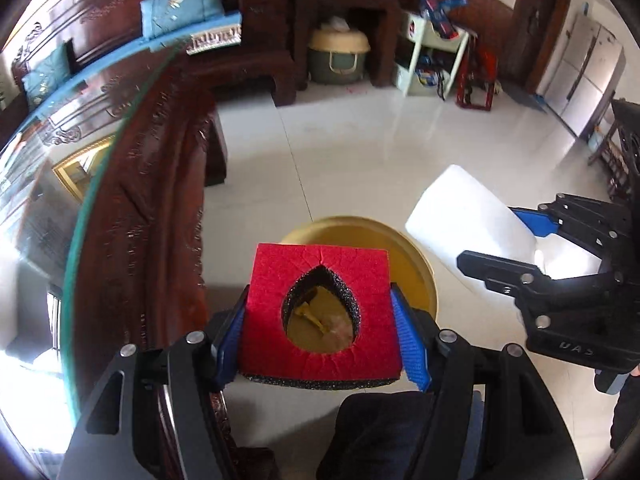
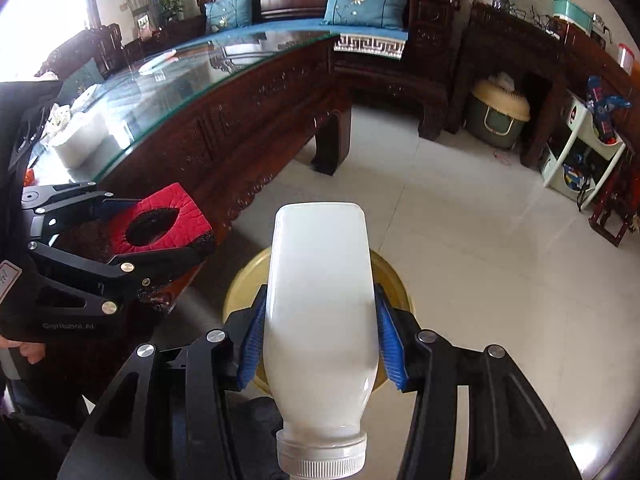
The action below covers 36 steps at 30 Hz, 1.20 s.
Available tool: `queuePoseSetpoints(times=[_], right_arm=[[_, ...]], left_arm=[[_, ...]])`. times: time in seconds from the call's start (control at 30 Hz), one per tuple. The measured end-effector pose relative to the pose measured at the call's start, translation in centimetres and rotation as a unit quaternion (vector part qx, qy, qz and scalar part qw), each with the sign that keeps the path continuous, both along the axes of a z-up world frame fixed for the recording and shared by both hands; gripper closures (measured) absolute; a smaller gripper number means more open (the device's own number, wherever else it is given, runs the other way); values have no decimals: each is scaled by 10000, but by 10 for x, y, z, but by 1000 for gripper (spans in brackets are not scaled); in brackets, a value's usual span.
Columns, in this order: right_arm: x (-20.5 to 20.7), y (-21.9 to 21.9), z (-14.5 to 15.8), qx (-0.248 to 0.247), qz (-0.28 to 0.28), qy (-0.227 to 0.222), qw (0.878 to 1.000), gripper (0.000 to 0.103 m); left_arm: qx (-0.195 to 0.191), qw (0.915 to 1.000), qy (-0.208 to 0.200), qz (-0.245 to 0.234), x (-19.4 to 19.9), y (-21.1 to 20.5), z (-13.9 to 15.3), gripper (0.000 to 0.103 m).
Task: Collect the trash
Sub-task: 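Carry the red box and white bottle with both grippers over the yellow bucket, then open the right gripper to drop the bottle while the left gripper releases the red box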
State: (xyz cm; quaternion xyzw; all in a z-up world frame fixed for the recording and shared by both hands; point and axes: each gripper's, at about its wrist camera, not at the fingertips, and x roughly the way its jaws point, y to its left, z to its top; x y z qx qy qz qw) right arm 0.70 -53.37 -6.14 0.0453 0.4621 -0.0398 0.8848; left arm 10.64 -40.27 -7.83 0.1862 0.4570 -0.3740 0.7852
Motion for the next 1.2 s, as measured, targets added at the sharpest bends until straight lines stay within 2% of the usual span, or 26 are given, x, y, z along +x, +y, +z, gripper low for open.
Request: queuePoseSetpoints(times=[0.4,0.47,0.8,1.2], right_arm=[[27,-24,-48,272,115,465,9985,53],[31,-24,-53,225,91,558,9981,42],[38,-26,-66,176,213,681,9973,42],[33,-43,-84,20,55,987,9951,43]], left_arm=[[296,9989,195,295,22,-21,-29,39],[351,9987,224,306,25,-23,-33,39],[458,9976,383,355,33,-32,-50,39],[595,9948,808,177,28,-62,-87,39]])
